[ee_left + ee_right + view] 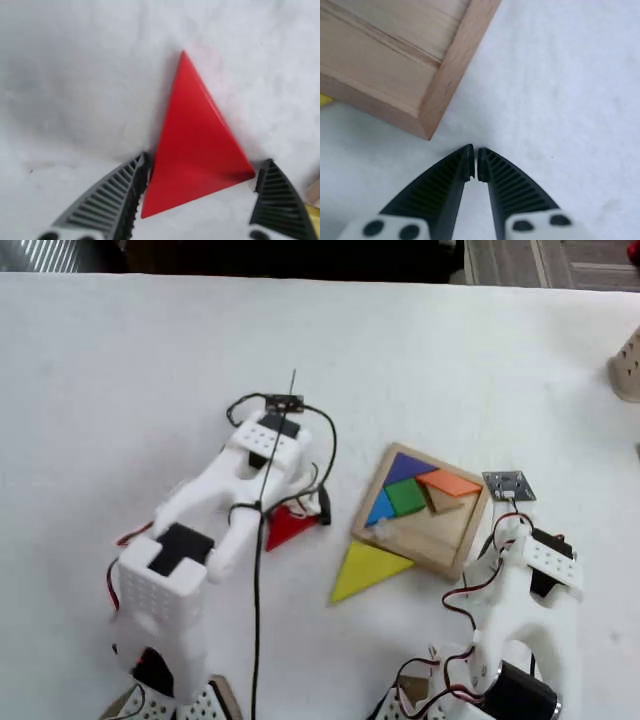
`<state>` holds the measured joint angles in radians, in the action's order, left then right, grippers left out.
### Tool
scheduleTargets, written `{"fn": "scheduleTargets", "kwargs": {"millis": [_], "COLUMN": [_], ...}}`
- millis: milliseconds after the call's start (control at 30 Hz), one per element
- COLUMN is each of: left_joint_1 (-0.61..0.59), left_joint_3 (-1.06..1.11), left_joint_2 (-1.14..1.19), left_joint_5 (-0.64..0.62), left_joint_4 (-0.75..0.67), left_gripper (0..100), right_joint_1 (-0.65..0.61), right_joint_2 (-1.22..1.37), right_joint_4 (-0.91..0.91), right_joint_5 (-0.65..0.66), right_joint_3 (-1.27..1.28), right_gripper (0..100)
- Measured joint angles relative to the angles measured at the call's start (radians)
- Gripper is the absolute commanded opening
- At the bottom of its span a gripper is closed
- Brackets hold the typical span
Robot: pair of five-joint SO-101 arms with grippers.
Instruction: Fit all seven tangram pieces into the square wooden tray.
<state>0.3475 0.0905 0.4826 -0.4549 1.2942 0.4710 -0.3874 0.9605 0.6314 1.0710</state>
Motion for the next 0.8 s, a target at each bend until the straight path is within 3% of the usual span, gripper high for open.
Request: {"fn": "scheduleTargets", "kwargs": {"millis": [200, 400, 800], "left_joint_1": [0.0, 0.009, 0.011], "left_joint_3": [-0.06, -0.074, -0.077], "left_joint_2": [0.041, 0.044, 0.044], "left_joint_5": [0.0, 0.0, 0.084], "left_joint_4": [0.046, 0.046, 0.043], "left_gripper": [32, 13, 14], "right_joint_1": [0.0, 0.0, 0.0], "right_joint_2": [0.0, 0.0, 0.0], "right_joint_4": [0.0, 0.0, 0.0], "right_joint_5": [0.0, 0.0, 0.0], "right_joint_3": [0.0, 0.0, 0.0], "right_gripper": [1.8, 1.8, 1.8]}}
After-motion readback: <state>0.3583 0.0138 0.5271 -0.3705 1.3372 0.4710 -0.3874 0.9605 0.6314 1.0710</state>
